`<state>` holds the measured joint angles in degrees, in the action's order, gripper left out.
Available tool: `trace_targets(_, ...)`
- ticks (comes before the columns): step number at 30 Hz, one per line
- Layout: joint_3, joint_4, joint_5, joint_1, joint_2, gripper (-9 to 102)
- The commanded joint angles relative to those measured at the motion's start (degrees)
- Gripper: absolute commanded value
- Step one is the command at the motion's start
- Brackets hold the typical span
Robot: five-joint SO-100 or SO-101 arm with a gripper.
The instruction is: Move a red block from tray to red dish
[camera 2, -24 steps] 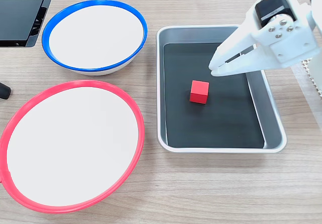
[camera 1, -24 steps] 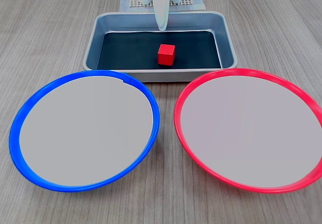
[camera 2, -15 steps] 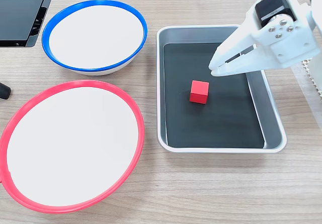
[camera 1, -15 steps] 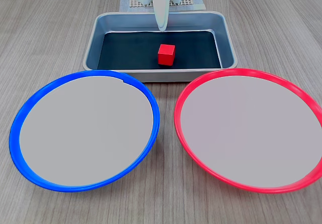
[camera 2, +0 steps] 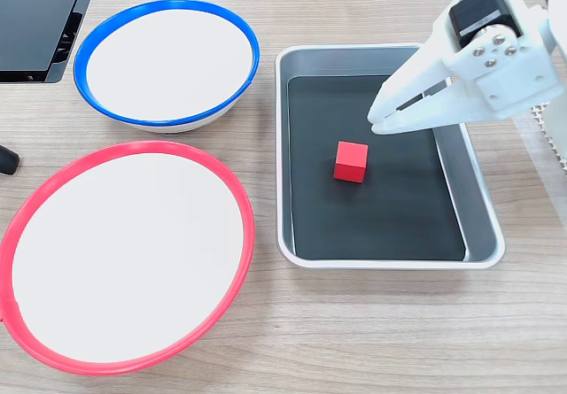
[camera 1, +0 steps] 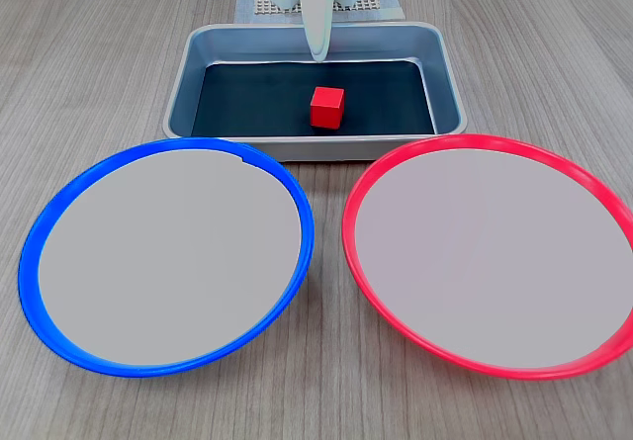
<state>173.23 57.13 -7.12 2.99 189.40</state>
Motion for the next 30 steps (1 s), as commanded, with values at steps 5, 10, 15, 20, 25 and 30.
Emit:
trace_targets(5,0.0,0.2,0.2,0.1,1.3,0)
trace_targets(10,0.0,0.2,0.2,0.1,1.3,0)
trace_targets(15,-0.1,0.4,0.0,0.9,1.2,0)
trace_targets(20,-10.7,-2.5,26.5,5.4,-13.7,0)
trace_targets(25,-31.3,6.5,49.5,9.2,-32.3,0)
trace_targets(30,-42.4,9.8,57.7,5.7,-48.0,0)
